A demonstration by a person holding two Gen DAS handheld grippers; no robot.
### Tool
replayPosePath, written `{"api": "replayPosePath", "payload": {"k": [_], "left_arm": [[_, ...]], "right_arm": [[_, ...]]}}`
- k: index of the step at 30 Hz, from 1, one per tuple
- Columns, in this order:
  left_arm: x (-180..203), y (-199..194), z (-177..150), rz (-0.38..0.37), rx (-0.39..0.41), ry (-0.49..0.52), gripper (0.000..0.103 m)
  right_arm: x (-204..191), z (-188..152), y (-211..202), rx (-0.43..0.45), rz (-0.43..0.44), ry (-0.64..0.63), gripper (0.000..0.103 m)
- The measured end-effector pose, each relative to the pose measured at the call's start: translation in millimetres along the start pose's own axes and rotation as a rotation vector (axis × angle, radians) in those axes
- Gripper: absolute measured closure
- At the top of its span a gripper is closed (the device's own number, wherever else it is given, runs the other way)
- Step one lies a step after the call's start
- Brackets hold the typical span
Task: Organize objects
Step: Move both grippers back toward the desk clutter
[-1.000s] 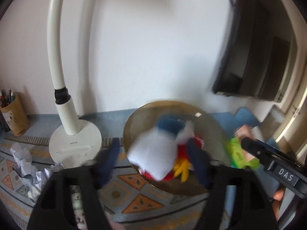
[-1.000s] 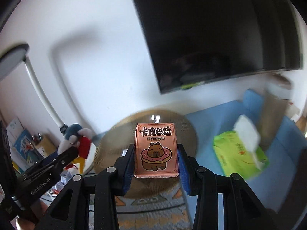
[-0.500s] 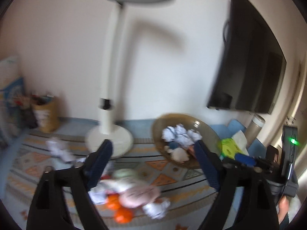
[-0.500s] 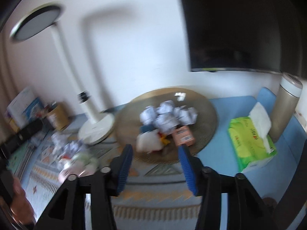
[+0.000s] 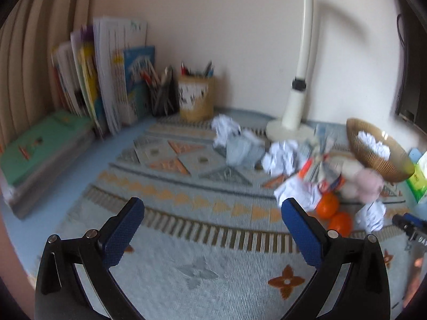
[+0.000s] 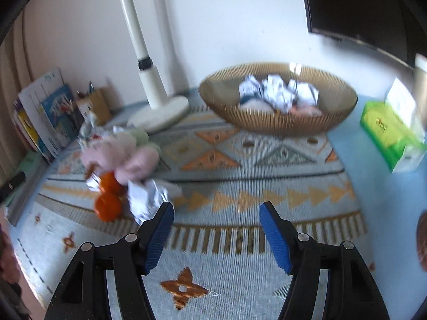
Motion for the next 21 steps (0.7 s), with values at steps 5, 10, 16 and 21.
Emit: {"api": "replayPosePath", "payload": {"k": [5,10,16,21], "left_arm": [[0.2,26.2,-10.8,0.034,-0.027,-0.033,0.001],[-4.3,22.4,-17.3,-0.037,-0.03,-0.077,0.001],[-17.7,19.8,-17.2,-0.055,-0.016,-0.153,0.001],[-18.2,22.6,-16.7,-0.047,-0.024,-0.157,0.001]], "right_arm": [[3.0,0.8,-4.5,0.043,-0.066,-0.008,0.016],[-4.1,1.9,-6.4,0.058,-0.084,-0.051,0.016],[-8.6,1.0,-6.0,0.06,-0.103,-0.078,0.016],[-9.9,0.5,-4.6,0.055,-0.106,-0.089,0.016]]}}
Point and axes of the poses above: each gripper's, at about its wrist camera, not at the fingertips, and y roughly the way its jaws point, x to its right, z to its top, the point moved 9 cm from there along y, roughly the way its jaws point, and after that the axes turned 7 degrees about -x, right-handed, at the moved point
